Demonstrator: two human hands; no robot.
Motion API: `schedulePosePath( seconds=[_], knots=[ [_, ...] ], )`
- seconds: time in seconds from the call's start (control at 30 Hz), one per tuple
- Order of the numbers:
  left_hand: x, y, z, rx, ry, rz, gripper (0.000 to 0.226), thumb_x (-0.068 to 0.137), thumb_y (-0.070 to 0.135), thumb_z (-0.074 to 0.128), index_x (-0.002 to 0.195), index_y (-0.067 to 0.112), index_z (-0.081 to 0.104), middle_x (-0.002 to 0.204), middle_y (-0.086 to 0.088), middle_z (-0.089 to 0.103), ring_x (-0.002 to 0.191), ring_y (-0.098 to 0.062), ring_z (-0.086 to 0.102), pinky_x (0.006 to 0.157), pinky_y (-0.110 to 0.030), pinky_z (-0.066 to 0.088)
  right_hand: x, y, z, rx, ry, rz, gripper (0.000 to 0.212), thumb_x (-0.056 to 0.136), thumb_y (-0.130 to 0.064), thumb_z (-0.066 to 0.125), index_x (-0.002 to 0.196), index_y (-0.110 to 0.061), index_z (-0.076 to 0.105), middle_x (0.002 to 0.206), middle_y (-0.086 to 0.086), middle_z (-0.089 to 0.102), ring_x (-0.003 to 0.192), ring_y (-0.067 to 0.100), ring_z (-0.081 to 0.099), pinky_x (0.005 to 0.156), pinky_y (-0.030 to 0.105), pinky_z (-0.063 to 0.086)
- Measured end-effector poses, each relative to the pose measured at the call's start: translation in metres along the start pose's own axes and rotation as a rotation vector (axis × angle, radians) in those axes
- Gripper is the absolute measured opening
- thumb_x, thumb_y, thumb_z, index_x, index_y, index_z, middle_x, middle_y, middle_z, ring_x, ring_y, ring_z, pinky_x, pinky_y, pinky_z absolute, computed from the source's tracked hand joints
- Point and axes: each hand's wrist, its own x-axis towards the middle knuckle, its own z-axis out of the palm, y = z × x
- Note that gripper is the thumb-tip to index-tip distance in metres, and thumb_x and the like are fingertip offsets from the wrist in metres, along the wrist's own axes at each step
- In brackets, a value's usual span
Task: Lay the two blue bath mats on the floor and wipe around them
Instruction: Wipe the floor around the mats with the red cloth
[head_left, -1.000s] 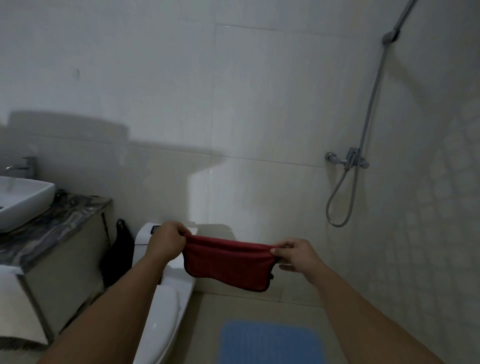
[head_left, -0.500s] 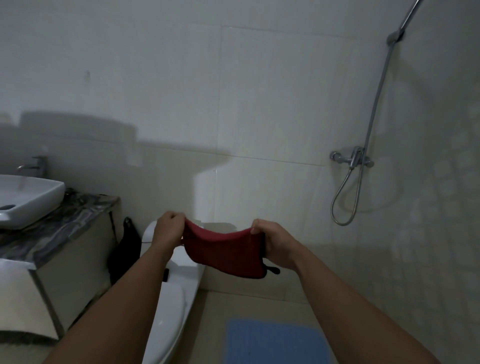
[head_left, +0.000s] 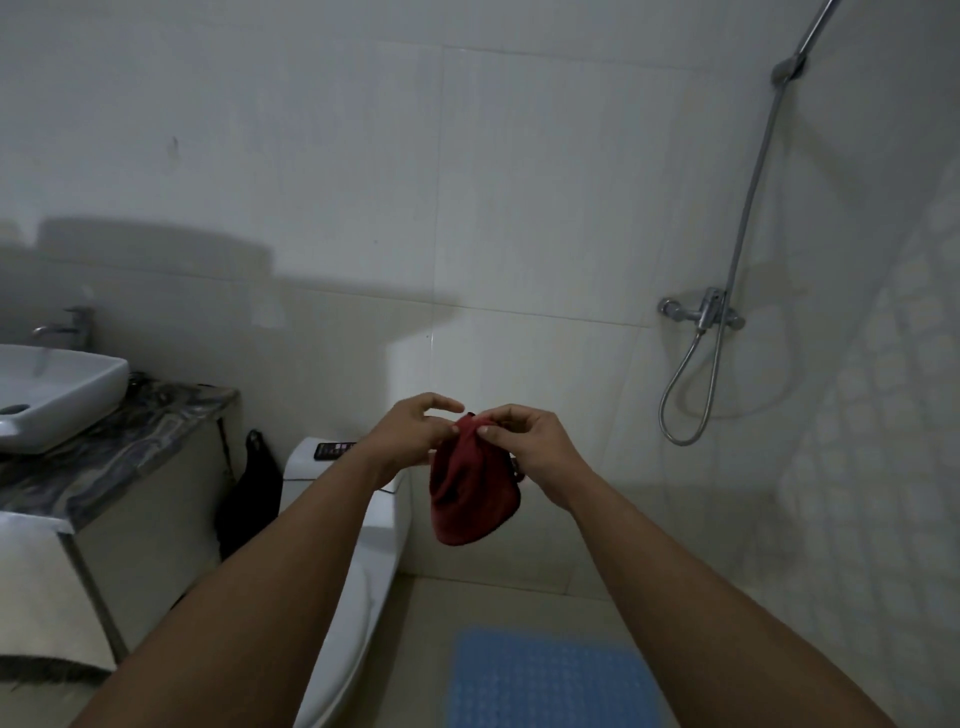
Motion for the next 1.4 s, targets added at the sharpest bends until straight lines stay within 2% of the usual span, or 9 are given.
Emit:
schedulePosePath(
  seconds=[0.17, 0.3, 0.47, 0.63, 0.8, 1.0, 1.13, 1.3, 1.4],
  knots=[
    [0.002, 0.005, 0.012, 0.059, -0.098, 0.051, 0.022, 0.1, 0.008, 0.06, 0.12, 0.016, 0.065, 0.108, -0.019, 0.075, 0.09, -0.017, 0.071, 0.075, -0.028, 0.058, 0.006, 0.005, -0.006, -0.034, 0.155, -0.012, 0.016, 0.084, -0.01, 0.084, 0.098, -0.011, 0.076, 0.086, 0.009, 0.073, 0.078, 0.017, 0.07, 0.066, 0.024, 0.054],
    [0.006, 0.005, 0.02, 0.042, -0.105, 0.092, 0.009, 0.1, 0.005, 0.059, 0.106, 0.012, 0.061, 0.097, -0.015, 0.073, 0.09, -0.022, 0.066, 0.078, -0.032, 0.054, 0.005, 0.01, -0.017, -0.021, 0.151, 0.146, 0.04, 0.076, -0.033, 0.091, 0.109, -0.017, 0.075, 0.091, 0.002, 0.074, 0.08, 0.014, 0.072, 0.067, 0.029, 0.054],
    [0.004, 0.003, 0.028, 0.007, -0.078, 0.128, 0.018, 0.098, -0.004, 0.055, 0.101, 0.012, 0.047, 0.107, -0.016, 0.078, 0.091, -0.023, 0.072, 0.082, -0.036, 0.058, -0.003, 0.012, -0.033, 0.013, 0.168, 0.072, 0.017, 0.084, -0.015, 0.084, 0.085, -0.006, 0.069, 0.07, -0.004, 0.066, 0.057, -0.004, 0.06, 0.052, 0.008, 0.043],
    [0.0, -0.018, 0.031, 0.317, -0.074, 0.199, 0.024, 0.093, -0.001, 0.06, 0.104, 0.02, 0.065, 0.12, 0.0, 0.071, 0.112, -0.018, 0.069, 0.086, -0.034, 0.057, -0.011, 0.011, -0.049, 0.053, 0.17, 0.1, 0.019, 0.085, -0.033, 0.082, 0.082, -0.019, 0.07, 0.075, -0.005, 0.07, 0.071, 0.013, 0.064, 0.062, 0.026, 0.051],
    [-0.002, -0.029, 0.05, 0.476, -0.067, 0.232, 0.02, 0.094, 0.017, 0.072, 0.108, 0.03, 0.07, 0.118, 0.013, 0.07, 0.108, -0.007, 0.067, 0.089, -0.033, 0.057, -0.018, 0.011, -0.068, 0.179, 0.136, 0.112, 0.017, 0.092, -0.034, 0.074, 0.086, -0.02, 0.066, 0.078, -0.003, 0.064, 0.078, 0.017, 0.058, 0.073, 0.033, 0.045],
    [-0.005, -0.028, 0.072, 0.449, -0.026, 0.274, 0.028, 0.091, 0.024, 0.079, 0.116, 0.027, 0.065, 0.116, 0.009, 0.071, 0.097, -0.009, 0.072, 0.088, -0.035, 0.061, -0.023, 0.03, -0.084, 0.387, 0.129, 0.191, 0.018, 0.099, -0.03, 0.064, 0.09, -0.015, 0.063, 0.09, 0.007, 0.063, 0.09, 0.023, 0.06, 0.087, 0.042, 0.049],
    [-0.004, -0.033, 0.086, 0.454, -0.013, 0.277, 0.004, 0.094, 0.02, 0.075, 0.097, 0.021, 0.072, 0.102, 0.007, 0.076, 0.091, -0.008, 0.074, 0.09, -0.041, 0.061, -0.025, 0.045, -0.098, 0.478, 0.117, 0.231, 0.017, 0.103, -0.027, 0.06, 0.097, -0.011, 0.063, 0.092, 0.008, 0.066, 0.091, 0.023, 0.063, 0.086, 0.04, 0.054],
    [-0.011, -0.034, 0.091, 0.28, 0.06, 0.172, 0.005, 0.099, 0.011, 0.065, 0.094, 0.012, 0.063, 0.095, -0.005, 0.078, 0.092, -0.016, 0.075, 0.081, -0.031, 0.055, -0.021, 0.066, -0.11, 0.122, 0.148, 0.28, 0.027, 0.103, -0.038, 0.059, 0.105, -0.012, 0.068, 0.106, 0.009, 0.073, 0.093, 0.022, 0.068, 0.082, 0.038, 0.055],
    [-0.014, -0.031, 0.095, 0.142, 0.094, 0.06, 0.008, 0.101, 0.009, 0.061, 0.094, 0.012, 0.058, 0.097, -0.009, 0.079, 0.092, -0.02, 0.077, 0.085, -0.036, 0.055, -0.018, 0.084, -0.113, -0.075, 0.131, 0.282, 0.028, 0.103, -0.041, 0.059, 0.107, -0.015, 0.069, 0.107, 0.011, 0.073, 0.087, 0.02, 0.066, 0.074, 0.031, 0.052]
  ],
)
